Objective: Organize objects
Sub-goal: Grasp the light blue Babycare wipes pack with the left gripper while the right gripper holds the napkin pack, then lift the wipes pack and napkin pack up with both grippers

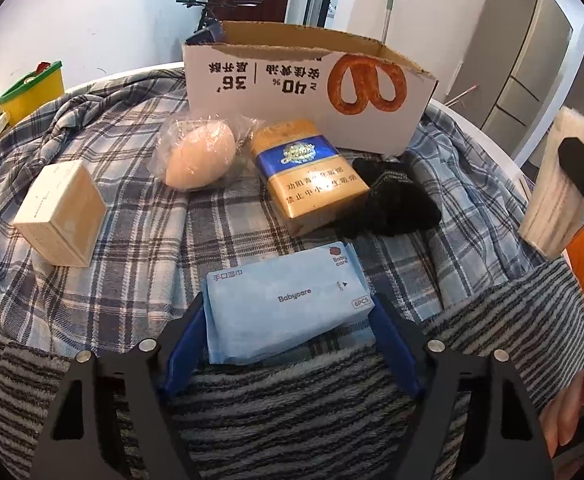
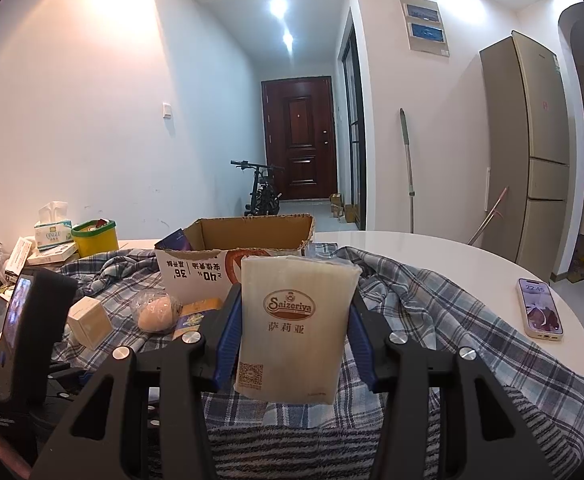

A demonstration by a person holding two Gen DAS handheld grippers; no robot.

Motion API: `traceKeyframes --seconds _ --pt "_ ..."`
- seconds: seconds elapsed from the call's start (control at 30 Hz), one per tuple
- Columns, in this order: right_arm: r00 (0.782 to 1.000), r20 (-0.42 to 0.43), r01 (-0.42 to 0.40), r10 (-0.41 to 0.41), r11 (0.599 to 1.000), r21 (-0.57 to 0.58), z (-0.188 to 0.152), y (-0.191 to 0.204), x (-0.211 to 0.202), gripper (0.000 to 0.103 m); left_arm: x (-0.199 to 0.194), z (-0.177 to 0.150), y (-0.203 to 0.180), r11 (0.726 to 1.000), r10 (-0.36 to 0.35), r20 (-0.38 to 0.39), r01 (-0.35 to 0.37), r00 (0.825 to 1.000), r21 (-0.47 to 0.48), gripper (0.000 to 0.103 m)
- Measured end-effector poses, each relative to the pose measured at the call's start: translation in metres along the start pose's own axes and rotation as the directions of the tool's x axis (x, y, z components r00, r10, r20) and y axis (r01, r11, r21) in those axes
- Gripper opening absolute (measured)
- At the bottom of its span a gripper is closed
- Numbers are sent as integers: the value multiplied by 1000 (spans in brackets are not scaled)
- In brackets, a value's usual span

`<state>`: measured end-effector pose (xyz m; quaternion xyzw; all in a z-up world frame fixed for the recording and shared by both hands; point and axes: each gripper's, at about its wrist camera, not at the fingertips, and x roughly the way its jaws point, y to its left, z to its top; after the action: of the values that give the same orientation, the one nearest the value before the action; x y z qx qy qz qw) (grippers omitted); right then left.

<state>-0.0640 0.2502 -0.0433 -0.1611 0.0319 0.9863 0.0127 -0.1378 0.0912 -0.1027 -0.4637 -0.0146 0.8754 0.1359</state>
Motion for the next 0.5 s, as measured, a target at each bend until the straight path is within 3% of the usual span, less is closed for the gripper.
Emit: traceKeyframes --seconds 0.17,0.27,0.33,0.43,0.5 --pt "1000 -8 -2 2 1000 16 0 -4 1 48 -21 0 1 1000 16 89 -17 996 13 76" --pt "1000 -12 -3 3 1000 25 0 -6 2 48 -51 -2 0 999 16 209 -26 978 47 76" --pt "1000 -13 -3 3 1000 27 0 -6 2 48 -76 -4 -1 995 36 321 -63 946 75 76" --pt "1000 -8 -4 4 1000 23 0 -6 1 48 -107 -10 -2 982 102 496 -168 862 90 76" --pt "1000 4 -11 11 1000 19 0 -5 0 48 -119 -15 2 978 120 569 -196 814 74 76"
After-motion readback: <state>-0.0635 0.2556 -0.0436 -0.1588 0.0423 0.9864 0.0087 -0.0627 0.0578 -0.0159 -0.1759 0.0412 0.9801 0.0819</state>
